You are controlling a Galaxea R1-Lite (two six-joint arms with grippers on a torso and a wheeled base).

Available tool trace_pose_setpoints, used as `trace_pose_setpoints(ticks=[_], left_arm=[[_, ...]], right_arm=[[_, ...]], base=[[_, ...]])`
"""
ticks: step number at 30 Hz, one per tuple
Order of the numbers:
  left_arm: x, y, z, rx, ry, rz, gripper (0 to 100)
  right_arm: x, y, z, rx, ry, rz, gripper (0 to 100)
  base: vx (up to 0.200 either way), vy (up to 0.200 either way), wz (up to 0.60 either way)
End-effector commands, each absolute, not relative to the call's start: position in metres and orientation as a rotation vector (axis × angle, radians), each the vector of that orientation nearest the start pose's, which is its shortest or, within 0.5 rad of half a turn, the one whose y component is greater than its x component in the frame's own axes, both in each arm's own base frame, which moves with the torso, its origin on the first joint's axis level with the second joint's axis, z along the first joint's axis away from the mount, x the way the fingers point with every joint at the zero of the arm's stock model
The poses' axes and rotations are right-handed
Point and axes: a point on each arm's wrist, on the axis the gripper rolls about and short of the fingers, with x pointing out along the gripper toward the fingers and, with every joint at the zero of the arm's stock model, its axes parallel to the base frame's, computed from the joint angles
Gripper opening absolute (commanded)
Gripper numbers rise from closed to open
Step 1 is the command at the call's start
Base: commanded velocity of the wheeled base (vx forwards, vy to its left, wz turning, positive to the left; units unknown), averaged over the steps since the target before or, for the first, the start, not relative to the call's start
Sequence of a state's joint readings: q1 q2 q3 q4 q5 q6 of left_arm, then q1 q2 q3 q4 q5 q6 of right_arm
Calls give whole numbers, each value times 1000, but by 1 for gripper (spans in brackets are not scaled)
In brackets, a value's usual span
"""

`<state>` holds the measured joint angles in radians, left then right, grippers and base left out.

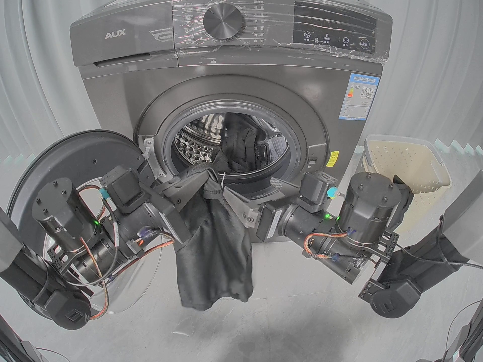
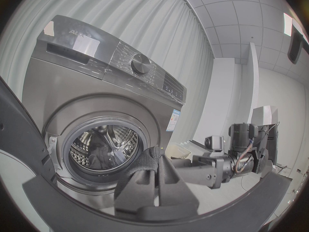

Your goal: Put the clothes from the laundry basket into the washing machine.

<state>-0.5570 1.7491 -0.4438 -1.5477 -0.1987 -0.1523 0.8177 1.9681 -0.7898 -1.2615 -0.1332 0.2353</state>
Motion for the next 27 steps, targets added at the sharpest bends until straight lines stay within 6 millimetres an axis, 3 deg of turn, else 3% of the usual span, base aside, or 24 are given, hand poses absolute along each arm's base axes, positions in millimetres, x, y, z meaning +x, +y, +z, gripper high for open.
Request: trace_pose_setpoints(ticks=[1, 19, 27], left_arm=[[233, -149, 171, -192, -194, -749, 0], [231, -147, 173, -186, -202, -749, 0], [231, -147, 175, -187, -212, -750, 0]], right_arm=[[244, 254, 148, 253, 22, 683, 100], [256, 209, 125, 148, 103, 617, 100], [271, 203, 111, 118, 130, 582, 100]], base=[[0, 0, 0], [0, 0, 0], [0, 0, 0]])
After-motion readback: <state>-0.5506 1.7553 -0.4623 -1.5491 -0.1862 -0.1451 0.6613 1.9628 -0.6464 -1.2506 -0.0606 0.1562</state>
